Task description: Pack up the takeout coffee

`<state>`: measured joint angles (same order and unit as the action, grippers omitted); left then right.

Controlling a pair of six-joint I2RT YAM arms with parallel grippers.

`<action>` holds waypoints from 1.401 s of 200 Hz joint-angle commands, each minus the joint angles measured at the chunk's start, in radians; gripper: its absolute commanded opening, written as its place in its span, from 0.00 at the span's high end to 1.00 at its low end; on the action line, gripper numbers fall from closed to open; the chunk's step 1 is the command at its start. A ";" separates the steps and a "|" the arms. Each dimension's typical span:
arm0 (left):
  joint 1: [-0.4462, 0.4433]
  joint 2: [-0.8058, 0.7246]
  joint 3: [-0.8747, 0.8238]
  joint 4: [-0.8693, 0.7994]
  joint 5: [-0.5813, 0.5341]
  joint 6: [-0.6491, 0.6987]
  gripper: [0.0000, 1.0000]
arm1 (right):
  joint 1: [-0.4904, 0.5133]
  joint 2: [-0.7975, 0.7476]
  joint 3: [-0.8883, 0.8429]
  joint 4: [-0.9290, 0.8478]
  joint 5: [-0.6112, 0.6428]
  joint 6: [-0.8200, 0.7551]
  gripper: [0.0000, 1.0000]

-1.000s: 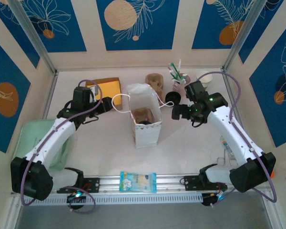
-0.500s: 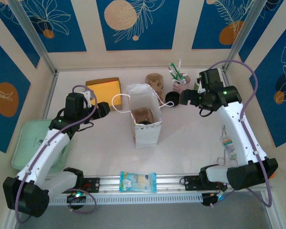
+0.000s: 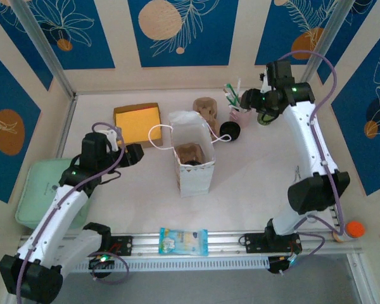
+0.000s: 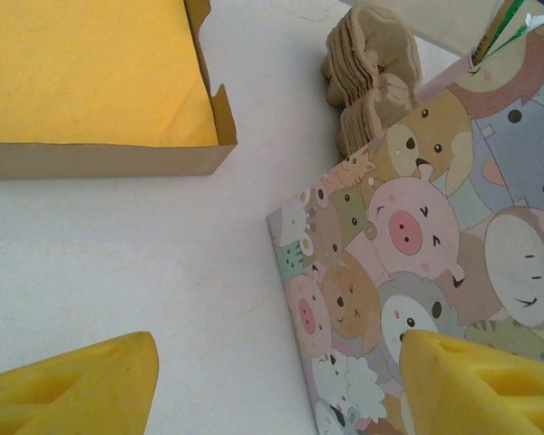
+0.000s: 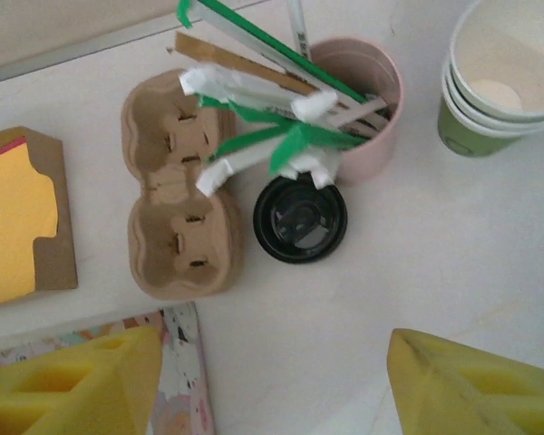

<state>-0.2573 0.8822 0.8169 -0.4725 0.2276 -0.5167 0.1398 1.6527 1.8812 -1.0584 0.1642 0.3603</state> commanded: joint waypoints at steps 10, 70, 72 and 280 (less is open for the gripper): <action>0.010 -0.023 -0.019 -0.034 0.008 0.011 0.29 | 0.002 0.122 0.164 -0.051 -0.052 -0.015 0.40; 0.010 -0.028 -0.033 -0.025 0.010 0.007 0.30 | 0.055 0.433 0.575 -0.229 0.029 -0.056 0.62; 0.009 -0.028 -0.033 -0.025 0.009 0.007 0.30 | 0.056 0.444 0.588 -0.235 0.034 -0.056 0.62; 0.010 -0.035 -0.028 -0.036 -0.007 0.011 0.30 | 0.079 0.634 0.670 -0.248 0.153 -0.077 0.75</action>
<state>-0.2573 0.8646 0.7895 -0.4957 0.2272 -0.5167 0.2249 2.2559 2.5378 -1.3014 0.3367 0.2943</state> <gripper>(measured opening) 0.700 0.257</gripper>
